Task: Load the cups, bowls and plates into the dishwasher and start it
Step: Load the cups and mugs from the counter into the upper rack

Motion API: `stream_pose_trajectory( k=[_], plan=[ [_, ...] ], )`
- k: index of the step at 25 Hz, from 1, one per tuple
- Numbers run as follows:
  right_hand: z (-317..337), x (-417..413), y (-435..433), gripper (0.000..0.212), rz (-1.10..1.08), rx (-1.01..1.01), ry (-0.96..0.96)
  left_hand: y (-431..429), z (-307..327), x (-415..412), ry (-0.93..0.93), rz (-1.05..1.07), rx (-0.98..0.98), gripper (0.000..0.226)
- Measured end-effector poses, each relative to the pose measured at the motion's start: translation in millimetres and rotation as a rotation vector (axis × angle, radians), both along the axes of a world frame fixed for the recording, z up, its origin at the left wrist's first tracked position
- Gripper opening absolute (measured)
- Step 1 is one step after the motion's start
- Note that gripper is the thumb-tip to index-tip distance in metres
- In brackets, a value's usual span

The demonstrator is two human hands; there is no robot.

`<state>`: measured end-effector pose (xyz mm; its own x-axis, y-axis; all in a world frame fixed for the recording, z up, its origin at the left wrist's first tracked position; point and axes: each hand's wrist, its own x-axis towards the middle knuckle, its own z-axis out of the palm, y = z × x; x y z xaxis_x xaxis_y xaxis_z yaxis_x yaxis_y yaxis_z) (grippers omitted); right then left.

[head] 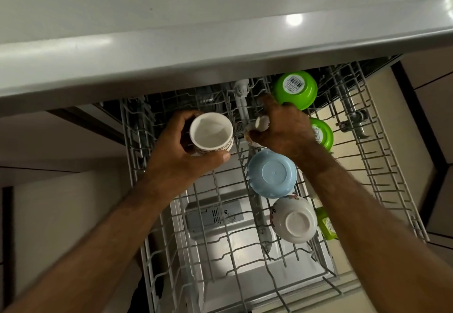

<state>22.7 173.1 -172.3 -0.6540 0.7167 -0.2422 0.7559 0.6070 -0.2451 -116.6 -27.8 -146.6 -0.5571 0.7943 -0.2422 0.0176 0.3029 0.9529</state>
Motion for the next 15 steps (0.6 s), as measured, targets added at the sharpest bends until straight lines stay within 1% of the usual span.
stream_pose_trajectory(
  k=[2,6,8,9,10,11,14,15],
  plan=[
    [-6.2,4.2,2.3,0.077,-0.024,-0.017,0.024,0.0,-2.8,1.3,-0.008,0.001,-0.002,0.073],
    [-12.0,5.9,0.1,0.087,0.009,-0.013,0.009,2.7,-8.6,4.7,-0.005,0.005,-0.025,0.077],
    [-6.9,9.2,-5.6,0.086,0.024,0.036,0.117,5.1,-11.1,6.8,-0.035,0.022,-0.037,0.077],
    [-4.0,11.1,-9.5,0.081,0.025,0.010,0.227,6.9,-11.4,8.4,-0.074,0.034,-0.034,0.078],
    [-0.6,13.0,-14.1,0.076,0.021,-0.094,0.358,9.4,-11.8,9.4,-0.120,0.050,-0.024,0.080],
    [1.9,14.0,-18.9,0.074,0.012,-0.264,0.484,12.6,-12.9,10.0,-0.168,0.068,-0.006,0.081],
    [4.1,14.1,-33.7,0.082,-0.066,-0.880,0.758,24.6,-15.8,10.4,-0.294,0.091,0.066,0.070],
    [3.1,13.5,-36.7,0.083,-0.106,-0.999,0.823,28.4,-14.8,11.5,-0.335,0.089,0.092,0.065]
  ],
)
